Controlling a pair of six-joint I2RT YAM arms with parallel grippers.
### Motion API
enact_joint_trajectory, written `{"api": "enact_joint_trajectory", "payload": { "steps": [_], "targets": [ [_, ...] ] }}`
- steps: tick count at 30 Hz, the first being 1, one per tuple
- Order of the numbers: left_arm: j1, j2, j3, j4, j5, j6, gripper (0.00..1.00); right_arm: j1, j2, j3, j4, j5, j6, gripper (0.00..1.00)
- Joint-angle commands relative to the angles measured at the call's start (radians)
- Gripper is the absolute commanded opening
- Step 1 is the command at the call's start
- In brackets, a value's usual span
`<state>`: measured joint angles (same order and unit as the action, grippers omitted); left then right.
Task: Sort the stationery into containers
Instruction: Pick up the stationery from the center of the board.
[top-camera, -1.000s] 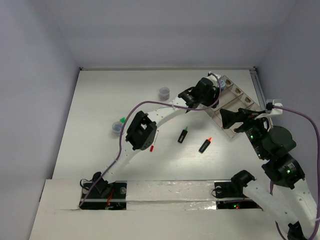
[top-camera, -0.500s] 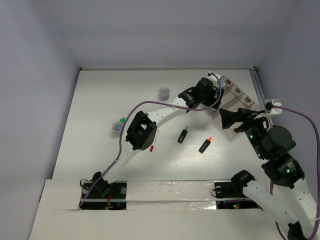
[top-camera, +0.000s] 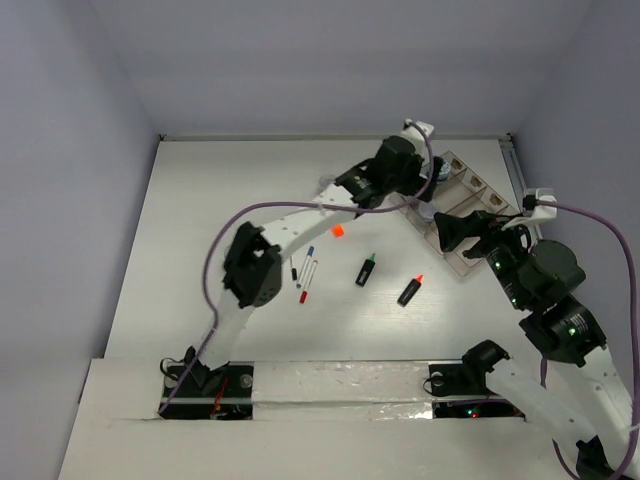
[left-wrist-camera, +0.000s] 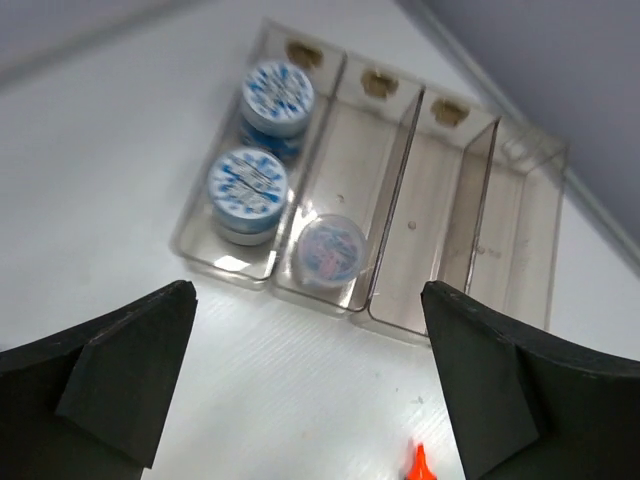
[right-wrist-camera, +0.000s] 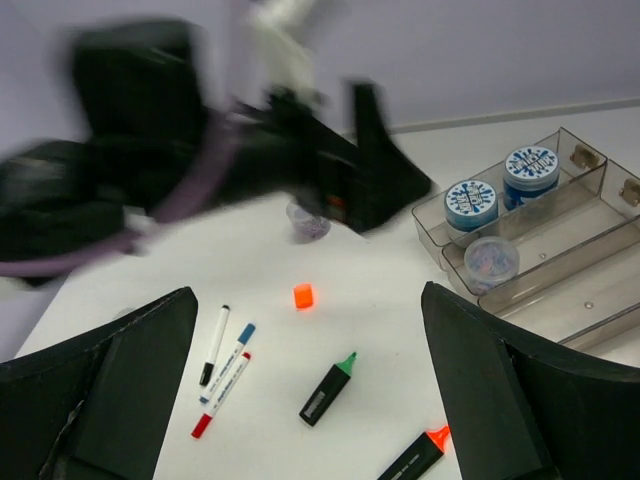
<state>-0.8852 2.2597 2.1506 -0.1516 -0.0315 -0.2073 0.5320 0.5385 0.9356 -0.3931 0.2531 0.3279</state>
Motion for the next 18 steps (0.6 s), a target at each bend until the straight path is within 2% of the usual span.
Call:
{"api": "enact_joint_trajectory", "payload": {
  "steps": [1, 2, 4, 5, 6, 8, 9, 10, 15, 18],
  "targets": [
    [0.060, -0.411, -0.137, 0.135, -0.131, 0.023, 0.96, 0.008, 0.009, 0.054, 0.022, -0.024, -0.027, 0.99],
    [0.080, -0.472, -0.258, 0.142, -0.145, 0.010, 0.97, 0.008, 0.012, 0.051, 0.025, -0.032, -0.027, 0.99],
    [0.147, -0.655, -0.389, 0.171, -0.150, -0.030, 0.98, 0.008, 0.028, 0.025, 0.056, -0.052, -0.021, 1.00],
    [0.170, -0.719, -0.526, 0.181, -0.142, -0.070, 0.98, 0.008, 0.043, 0.020, 0.065, -0.096, -0.018, 1.00],
    [0.190, -0.846, -0.591, 0.188, -0.142, -0.086, 0.99, 0.008, 0.092, 0.016, 0.077, -0.124, -0.020, 1.00],
    [0.219, -0.966, -0.778, 0.193, -0.177, -0.098, 0.99, 0.008, 0.165, 0.015, 0.088, -0.211, -0.021, 1.00],
    [0.219, -1.077, -0.828, 0.184, -0.195, -0.098, 0.99, 0.008, 0.210, 0.017, 0.100, -0.234, -0.024, 1.00],
    [0.219, -1.126, -0.919, 0.158, -0.224, -0.096, 0.99, 0.008, 0.306, 0.023, 0.106, -0.280, -0.027, 1.00],
    [0.229, -1.417, -1.126, 0.052, -0.284, -0.087, 0.99, 0.008, 0.569, 0.043, 0.226, -0.334, -0.004, 1.00],
    [0.229, -1.499, -1.204, -0.014, -0.323, -0.061, 0.99, 0.017, 0.742, 0.103, 0.261, -0.342, 0.005, 1.00]
  ]
}}
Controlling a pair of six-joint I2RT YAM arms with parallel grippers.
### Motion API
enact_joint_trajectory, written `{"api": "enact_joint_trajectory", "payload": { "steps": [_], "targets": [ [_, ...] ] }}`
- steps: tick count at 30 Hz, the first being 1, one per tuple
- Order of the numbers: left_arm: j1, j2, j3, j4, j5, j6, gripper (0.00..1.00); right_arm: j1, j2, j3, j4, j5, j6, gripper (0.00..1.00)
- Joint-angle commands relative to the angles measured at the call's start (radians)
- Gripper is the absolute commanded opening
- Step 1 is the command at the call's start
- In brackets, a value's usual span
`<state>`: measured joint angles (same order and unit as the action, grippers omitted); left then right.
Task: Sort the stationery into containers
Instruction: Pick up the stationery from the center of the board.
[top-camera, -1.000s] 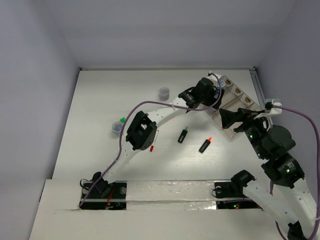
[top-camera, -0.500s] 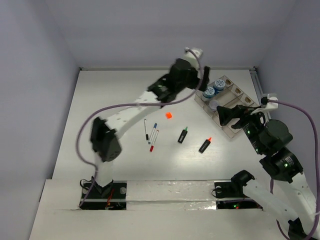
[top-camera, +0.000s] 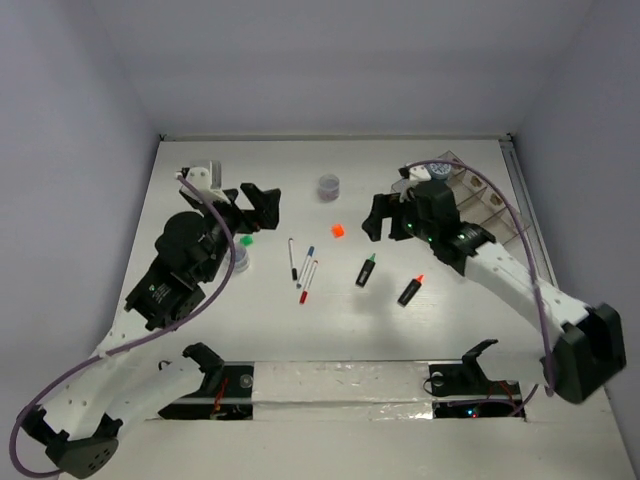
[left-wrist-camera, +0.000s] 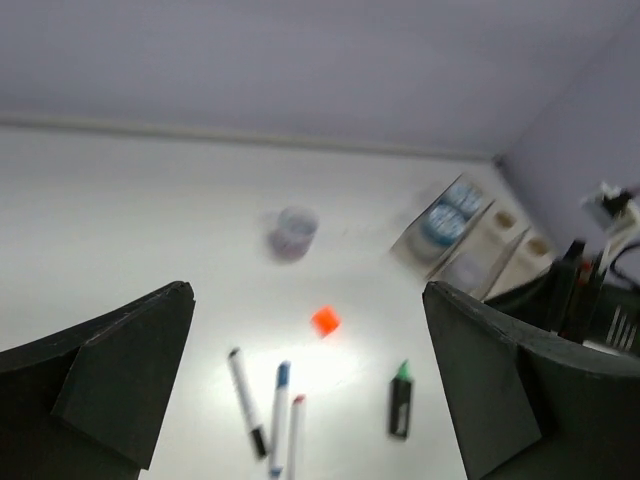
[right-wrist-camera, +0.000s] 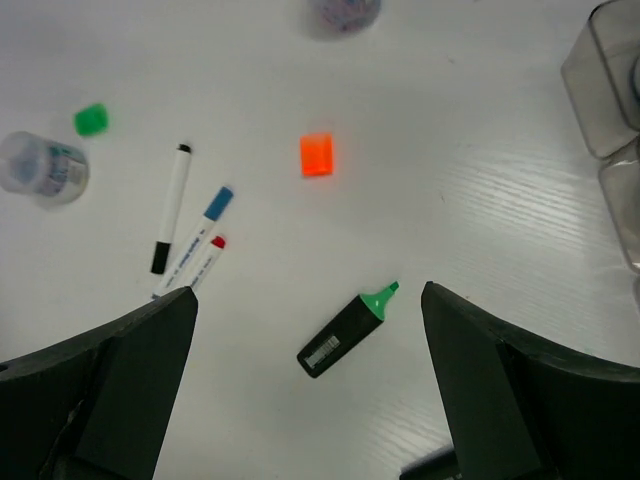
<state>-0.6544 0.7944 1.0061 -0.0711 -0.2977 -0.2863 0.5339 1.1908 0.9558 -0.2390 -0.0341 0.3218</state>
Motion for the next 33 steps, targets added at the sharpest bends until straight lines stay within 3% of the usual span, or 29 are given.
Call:
{"api": "enact_joint_trajectory", "payload": {
  "steps": [1, 9, 17, 21, 33],
  "targets": [
    [0.007, -0.073, -0.076, -0.117, -0.067, 0.036, 0.99, 0.015, 0.134, 0.101, 0.124, -0.050, 0.008, 1.00],
    [0.007, -0.205, -0.230, -0.088, -0.113, 0.095, 0.99, 0.037, 0.579, 0.368, 0.116, 0.075, -0.046, 1.00],
    [0.035, -0.162, -0.250, -0.065, 0.017, 0.110, 0.99, 0.037, 0.972, 0.765, -0.008, 0.174, -0.127, 1.00],
    [0.044, -0.165, -0.251, -0.062, 0.045, 0.111, 0.99, 0.037, 1.070, 0.918, -0.043, 0.212, -0.147, 1.00],
    [0.113, -0.129, -0.247, -0.058, 0.109, 0.113, 0.99, 0.037, 1.205, 1.110, -0.056, 0.212, -0.185, 0.97]
  ]
}}
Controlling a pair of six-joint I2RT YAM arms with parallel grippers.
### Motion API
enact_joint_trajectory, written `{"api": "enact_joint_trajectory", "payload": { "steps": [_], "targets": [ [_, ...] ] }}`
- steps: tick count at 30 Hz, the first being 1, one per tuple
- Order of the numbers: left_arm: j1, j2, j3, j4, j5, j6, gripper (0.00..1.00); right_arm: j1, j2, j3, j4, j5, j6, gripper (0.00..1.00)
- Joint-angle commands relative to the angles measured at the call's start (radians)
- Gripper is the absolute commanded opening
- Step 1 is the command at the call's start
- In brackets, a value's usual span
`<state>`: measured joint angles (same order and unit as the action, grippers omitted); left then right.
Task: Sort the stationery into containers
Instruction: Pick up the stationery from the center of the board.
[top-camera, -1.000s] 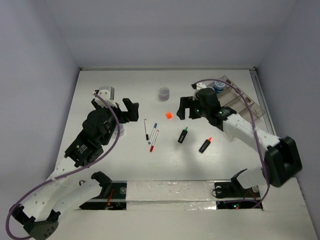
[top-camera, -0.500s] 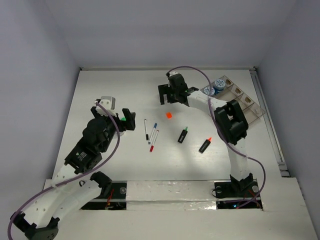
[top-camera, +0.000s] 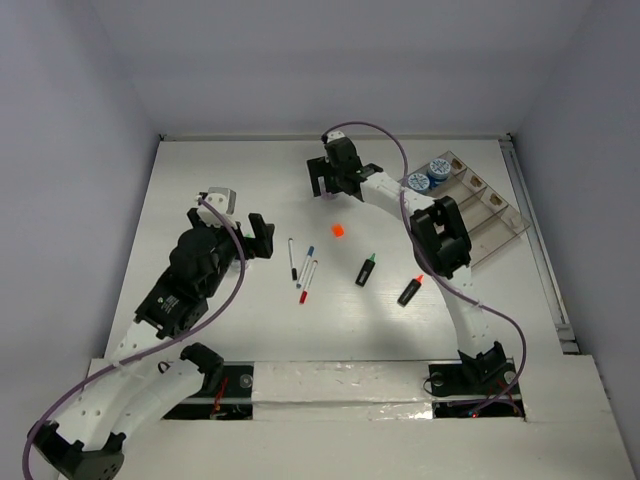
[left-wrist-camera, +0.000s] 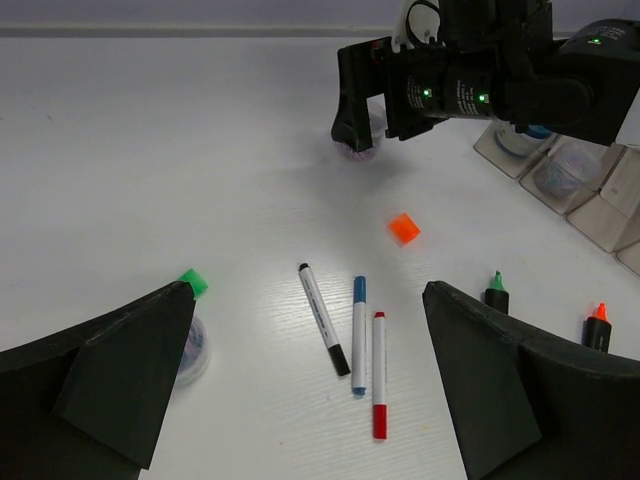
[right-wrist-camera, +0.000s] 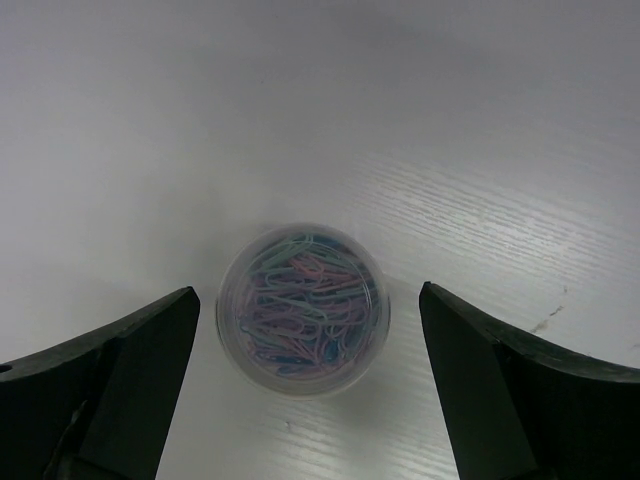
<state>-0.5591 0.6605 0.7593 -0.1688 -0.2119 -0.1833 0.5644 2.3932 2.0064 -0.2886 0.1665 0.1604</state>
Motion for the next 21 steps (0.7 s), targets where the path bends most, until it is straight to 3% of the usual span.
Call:
{"api": "enact_joint_trajectory", "payload": {
  "steps": [1, 7, 9, 13, 14, 18, 21],
  "targets": [
    [0.018, 0.004, 0.000, 0.040, 0.026, 0.010, 0.99, 0.006, 0.006, 0.061, -0.006, 0.011, -0.025, 0.96],
    [0.036, 0.008, 0.002, 0.043, 0.045, 0.010, 0.99, 0.006, 0.008, 0.061, -0.006, 0.024, -0.022, 0.84],
    [0.036, 0.005, 0.000, 0.046, 0.052, 0.010, 0.99, 0.006, -0.002, 0.052, 0.006, 0.030, -0.024, 0.72],
    [0.036, 0.004, 0.000, 0.046, 0.057, 0.010, 0.99, 0.006, -0.008, 0.075, -0.004, 0.034, -0.027, 0.58],
    [0.036, 0.002, 0.000, 0.046, 0.057, 0.010, 0.99, 0.006, -0.012, 0.078, -0.006, 0.039, -0.027, 0.50],
    [0.036, -0.006, -0.002, 0.048, 0.057, 0.010, 0.99, 0.006, -0.075, 0.065, 0.006, 0.062, -0.028, 0.45],
    [0.036, -0.004, -0.002, 0.046, 0.065, 0.010, 0.99, 0.006, -0.211, -0.026, 0.058, 0.109, -0.045, 0.44]
  ]
}}
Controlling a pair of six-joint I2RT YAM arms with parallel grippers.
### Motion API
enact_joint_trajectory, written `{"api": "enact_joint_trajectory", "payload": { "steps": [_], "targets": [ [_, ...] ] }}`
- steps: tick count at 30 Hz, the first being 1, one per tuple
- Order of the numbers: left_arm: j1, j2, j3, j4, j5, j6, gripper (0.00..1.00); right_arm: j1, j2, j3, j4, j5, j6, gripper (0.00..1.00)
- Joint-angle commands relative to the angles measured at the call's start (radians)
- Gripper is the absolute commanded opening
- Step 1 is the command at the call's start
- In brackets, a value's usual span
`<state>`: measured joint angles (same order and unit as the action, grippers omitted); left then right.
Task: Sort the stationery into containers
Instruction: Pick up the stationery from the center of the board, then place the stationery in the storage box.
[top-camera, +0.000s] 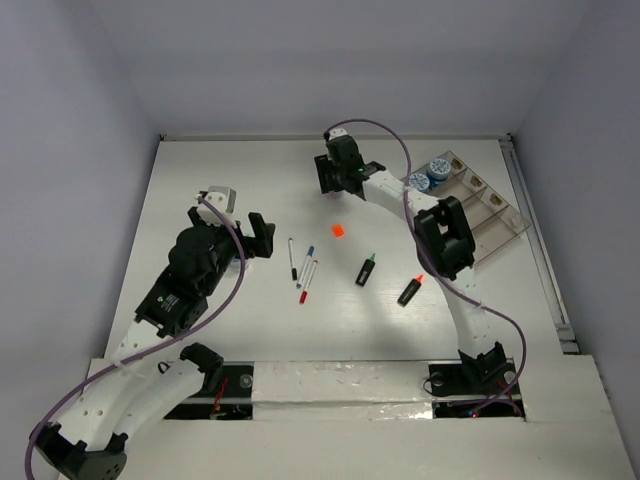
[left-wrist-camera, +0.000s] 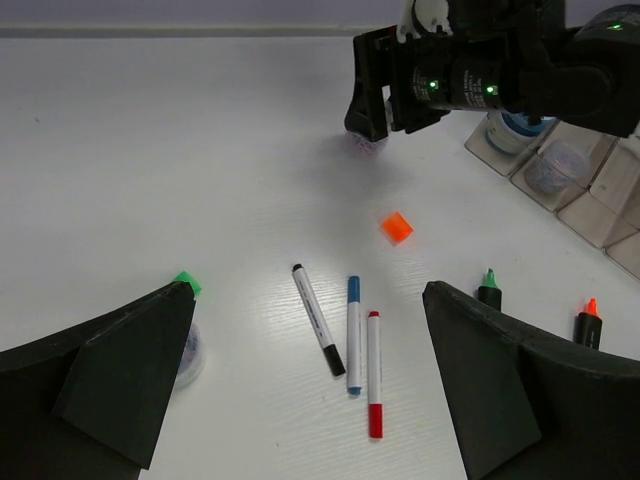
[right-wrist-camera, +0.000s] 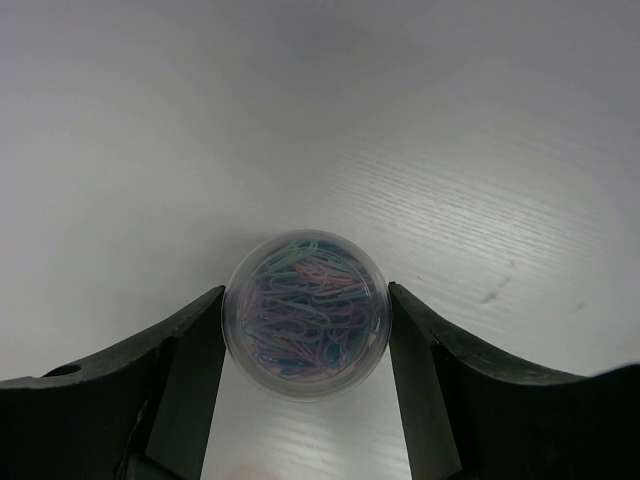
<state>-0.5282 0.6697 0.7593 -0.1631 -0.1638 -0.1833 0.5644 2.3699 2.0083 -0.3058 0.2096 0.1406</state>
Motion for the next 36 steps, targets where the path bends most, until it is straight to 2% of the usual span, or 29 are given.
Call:
{"api": "enact_joint_trajectory", "payload": {
  "steps": [1, 5, 6, 9, 13, 16, 22, 25, 36],
  "targets": [
    [0.005, -0.012, -0.002, 0.040, 0.018, 0.010, 0.99, 0.006, -0.233, -0.061, 0.091, 0.074, -0.030, 0.43],
    [0.005, -0.012, -0.002, 0.040, 0.035, 0.008, 0.99, -0.070, -0.502, -0.247, 0.120, 0.076, -0.009, 0.42],
    [0.005, -0.015, -0.002, 0.040, 0.044, 0.007, 0.99, -0.116, -0.546, -0.332, 0.126, 0.073, -0.003, 0.42],
    [0.005, -0.018, -0.002, 0.040, 0.061, 0.007, 0.99, -0.228, -0.705, -0.449, 0.119, 0.067, 0.031, 0.42],
    [0.014, -0.015, -0.005, 0.043, 0.076, 0.005, 0.99, -0.357, -0.846, -0.641, 0.106, 0.059, 0.065, 0.42],
    [0.014, -0.006, -0.008, 0.040, 0.083, 0.004, 0.99, -0.421, -0.889, -0.690, 0.099, 0.056, 0.076, 0.42],
    [0.014, -0.001, -0.009, 0.043, 0.098, 0.001, 0.99, -0.523, -0.841, -0.737, 0.106, 0.001, 0.080, 0.42],
    [0.014, -0.001, -0.008, 0.043, 0.098, 0.004, 0.99, -0.523, -0.805, -0.744, 0.131, -0.033, 0.090, 0.42],
    [0.014, -0.001, -0.009, 0.042, 0.106, 0.002, 0.99, -0.541, -0.683, -0.723, 0.162, 0.017, 0.097, 0.42]
  ]
}}
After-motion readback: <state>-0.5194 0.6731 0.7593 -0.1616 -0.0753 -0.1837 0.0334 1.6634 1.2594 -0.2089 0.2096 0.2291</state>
